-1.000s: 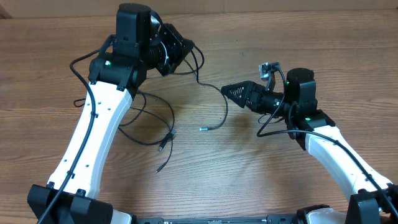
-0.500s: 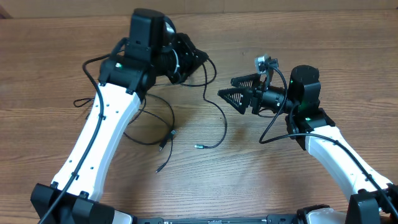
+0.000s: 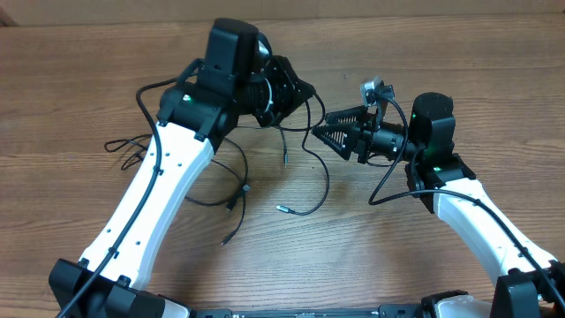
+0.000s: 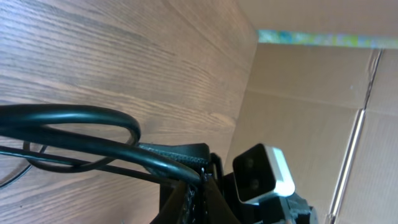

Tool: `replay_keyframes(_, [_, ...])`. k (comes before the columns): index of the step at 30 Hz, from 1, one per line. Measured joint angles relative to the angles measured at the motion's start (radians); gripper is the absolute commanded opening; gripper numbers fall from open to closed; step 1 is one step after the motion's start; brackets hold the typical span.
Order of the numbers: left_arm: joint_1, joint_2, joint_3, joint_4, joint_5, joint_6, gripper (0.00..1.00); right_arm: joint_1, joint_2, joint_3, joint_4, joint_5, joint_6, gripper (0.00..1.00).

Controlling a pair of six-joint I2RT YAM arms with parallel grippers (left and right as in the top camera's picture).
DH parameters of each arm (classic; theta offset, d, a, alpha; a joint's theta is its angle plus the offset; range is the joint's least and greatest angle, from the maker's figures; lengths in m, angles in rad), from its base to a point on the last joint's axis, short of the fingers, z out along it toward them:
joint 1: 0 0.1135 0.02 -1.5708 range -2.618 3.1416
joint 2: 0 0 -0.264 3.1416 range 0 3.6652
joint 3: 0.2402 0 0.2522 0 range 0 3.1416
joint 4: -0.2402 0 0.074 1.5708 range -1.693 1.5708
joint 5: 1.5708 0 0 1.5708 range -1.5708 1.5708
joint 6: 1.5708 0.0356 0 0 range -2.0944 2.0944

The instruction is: Untangle cables

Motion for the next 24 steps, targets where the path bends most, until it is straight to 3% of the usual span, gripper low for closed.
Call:
replay_keyframes(3, [-0.014,0.0,0.0,0.0,-0.011,0.026,0.04,0.0,0.0,0.0,-0.003,-0.001,0.005,0.69])
replay_keyframes(8, [-0.019,0.0,0.0,-0.004,-0.039,0.165,0.04,0.0,0.0,0.0,-0.002,-0.001,0.005,0.82])
replay_keyframes(18, [-0.019,0.0,0.0,-0.035,-0.083,0.415,0.04,0.0,0.0,0.0,-0.002,-0.001,0.002,0.79])
replay_keyframes(24, [-0.01,0.0,0.0,-0.105,-0.014,0.526,0.04,0.0,0.0,0.0,-0.001,0.003,0.003,0.79])
